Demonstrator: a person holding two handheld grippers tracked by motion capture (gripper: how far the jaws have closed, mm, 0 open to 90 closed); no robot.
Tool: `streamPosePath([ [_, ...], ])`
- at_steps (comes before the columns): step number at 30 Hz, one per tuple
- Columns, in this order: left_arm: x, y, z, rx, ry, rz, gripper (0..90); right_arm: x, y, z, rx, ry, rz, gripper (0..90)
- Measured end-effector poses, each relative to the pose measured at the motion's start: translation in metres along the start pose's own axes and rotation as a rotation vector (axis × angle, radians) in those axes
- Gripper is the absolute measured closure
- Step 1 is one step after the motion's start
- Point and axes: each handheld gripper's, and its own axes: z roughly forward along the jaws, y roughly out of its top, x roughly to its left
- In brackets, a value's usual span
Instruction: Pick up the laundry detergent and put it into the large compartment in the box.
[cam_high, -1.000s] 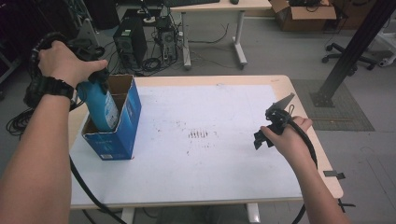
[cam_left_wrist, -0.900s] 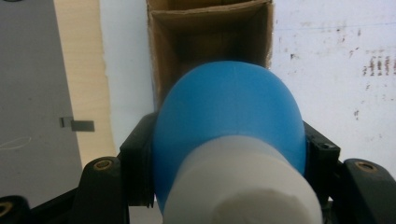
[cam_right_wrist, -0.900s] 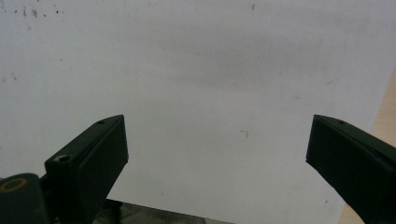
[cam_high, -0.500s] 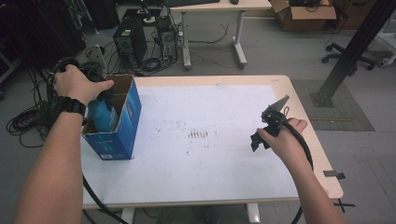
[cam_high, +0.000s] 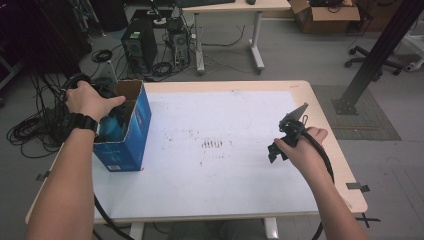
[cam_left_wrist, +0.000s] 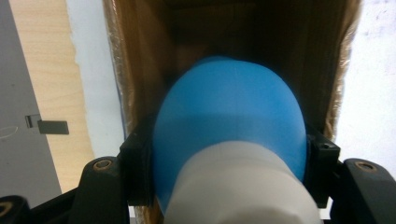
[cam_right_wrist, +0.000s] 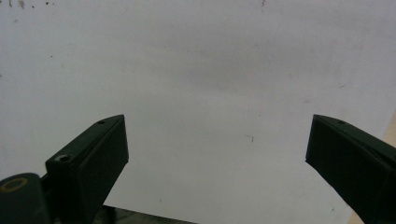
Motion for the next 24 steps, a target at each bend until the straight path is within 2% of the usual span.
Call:
streamPosePath([
  [9, 0.001, 0.001, 0.014, 0.017, 0.003, 0.016, 37.4, -0.001, 0.0, 0.002, 0.004, 0.002, 0.003, 5.9],
  [24, 0.002, 0.002, 0.022, 0.021, -0.002, 0.023, 37.4, 0.001, 0.0, 0.003, 0.007, 0.002, -0.004, 5.9],
])
